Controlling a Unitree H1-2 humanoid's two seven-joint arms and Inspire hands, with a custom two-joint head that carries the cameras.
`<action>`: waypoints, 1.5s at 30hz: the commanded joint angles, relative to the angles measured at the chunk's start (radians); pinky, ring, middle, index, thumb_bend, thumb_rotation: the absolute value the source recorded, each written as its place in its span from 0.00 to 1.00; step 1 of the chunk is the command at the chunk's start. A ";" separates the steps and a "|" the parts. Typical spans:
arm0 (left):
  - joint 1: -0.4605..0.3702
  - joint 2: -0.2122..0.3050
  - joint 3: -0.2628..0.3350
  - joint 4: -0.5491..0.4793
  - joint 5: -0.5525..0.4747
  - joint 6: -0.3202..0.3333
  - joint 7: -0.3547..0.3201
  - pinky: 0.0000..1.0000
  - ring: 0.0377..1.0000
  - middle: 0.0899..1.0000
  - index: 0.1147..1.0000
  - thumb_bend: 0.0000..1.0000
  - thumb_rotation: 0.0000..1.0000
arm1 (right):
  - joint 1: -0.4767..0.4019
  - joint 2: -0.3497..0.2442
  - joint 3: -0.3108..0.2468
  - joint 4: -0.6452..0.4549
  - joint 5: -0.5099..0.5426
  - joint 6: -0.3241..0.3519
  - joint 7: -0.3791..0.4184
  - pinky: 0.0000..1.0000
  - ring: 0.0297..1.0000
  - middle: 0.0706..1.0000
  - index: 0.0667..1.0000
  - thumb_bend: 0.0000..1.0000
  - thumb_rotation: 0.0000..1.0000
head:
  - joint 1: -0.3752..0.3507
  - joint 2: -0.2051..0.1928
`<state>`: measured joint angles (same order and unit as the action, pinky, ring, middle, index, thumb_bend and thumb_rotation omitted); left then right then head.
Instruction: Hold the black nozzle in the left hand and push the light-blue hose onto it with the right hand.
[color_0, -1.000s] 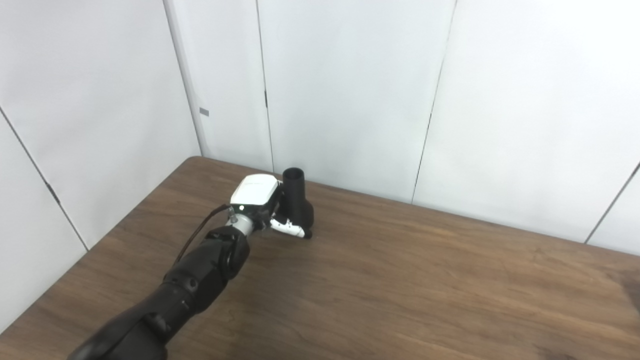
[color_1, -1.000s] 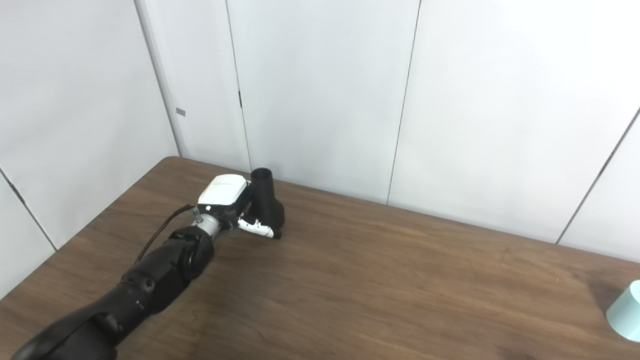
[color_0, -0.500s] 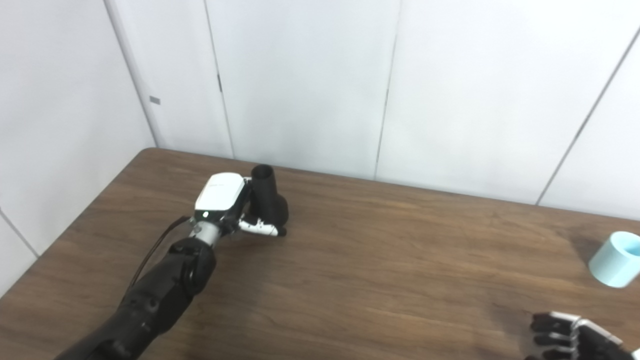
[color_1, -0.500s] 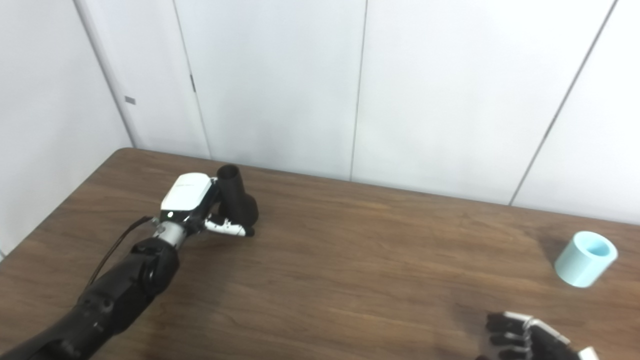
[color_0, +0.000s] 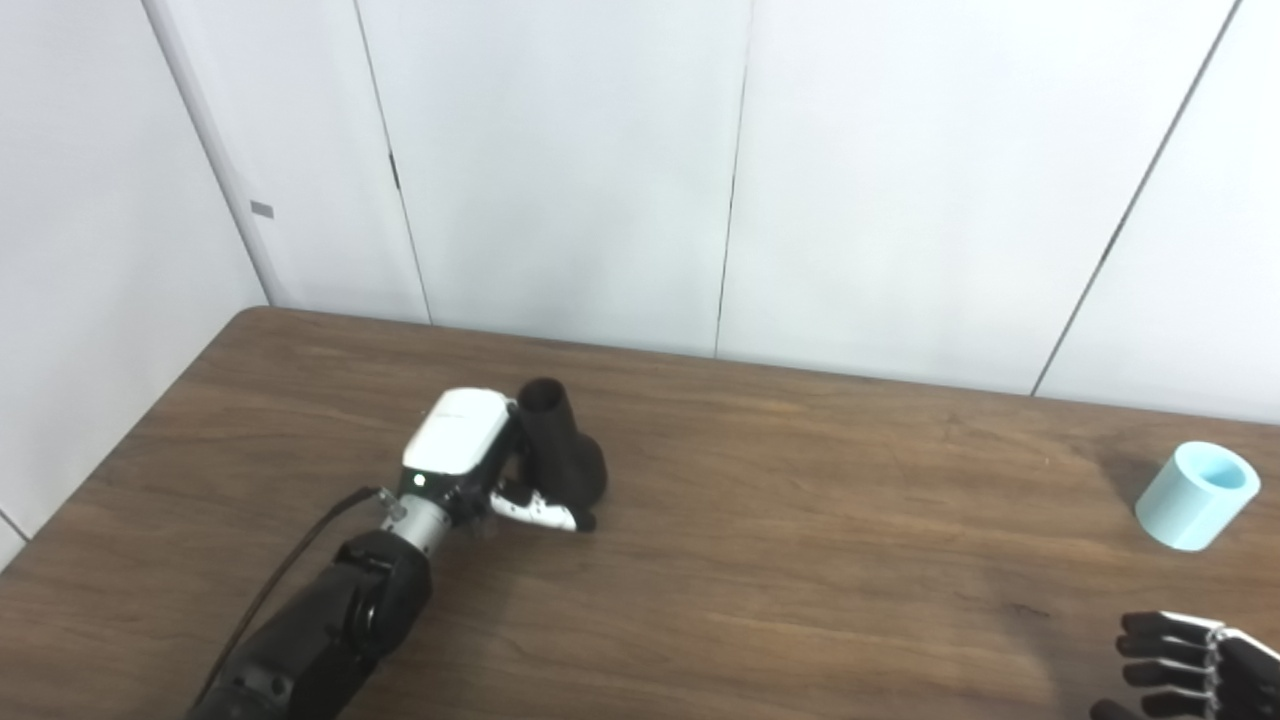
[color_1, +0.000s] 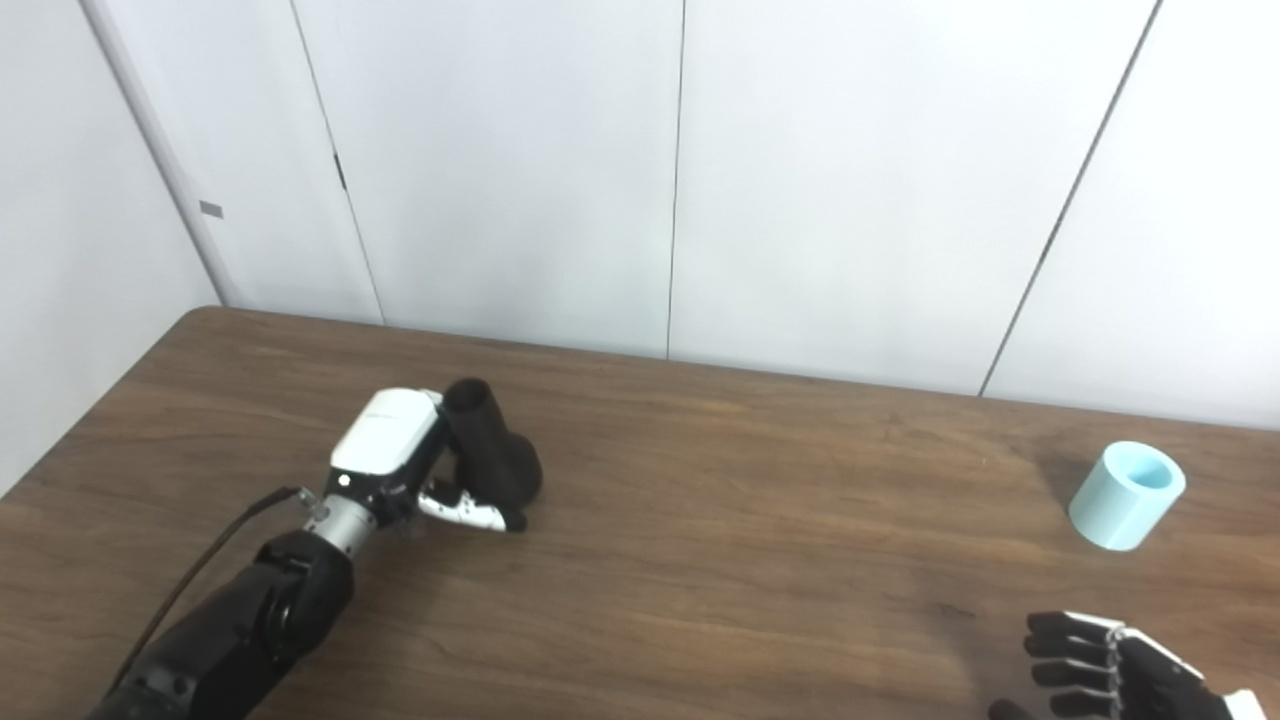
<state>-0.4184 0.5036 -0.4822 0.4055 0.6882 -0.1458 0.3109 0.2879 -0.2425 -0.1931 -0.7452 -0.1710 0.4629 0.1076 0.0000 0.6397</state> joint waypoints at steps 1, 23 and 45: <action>0.062 -0.040 -0.085 -0.022 0.014 -0.080 -0.134 0.73 0.48 0.44 0.40 0.52 0.00 | -0.037 0.016 -0.038 -0.055 -0.043 0.006 -0.026 0.56 0.63 0.63 0.61 0.43 0.00 | -0.006 0.007; 0.132 -0.092 -0.302 -0.095 0.188 -0.227 -0.145 0.73 0.49 0.45 0.39 0.52 0.00 | -0.159 0.139 -0.254 -0.015 -0.204 0.006 0.083 0.53 0.62 0.63 0.61 0.50 0.00 | -0.151 0.022; 0.151 -0.039 -0.434 -0.044 0.329 -0.283 0.011 0.73 0.47 0.39 0.46 0.52 0.00 | -0.251 0.096 -0.272 0.129 -0.273 -0.013 -0.106 0.54 0.63 0.63 0.61 0.77 0.30 | -0.323 0.028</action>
<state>-0.4029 0.4494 -0.7978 0.2605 0.9024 -0.3330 0.3986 0.0713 -0.1075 -0.4752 -0.6087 -0.4161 0.4686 0.0303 -0.2991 0.6688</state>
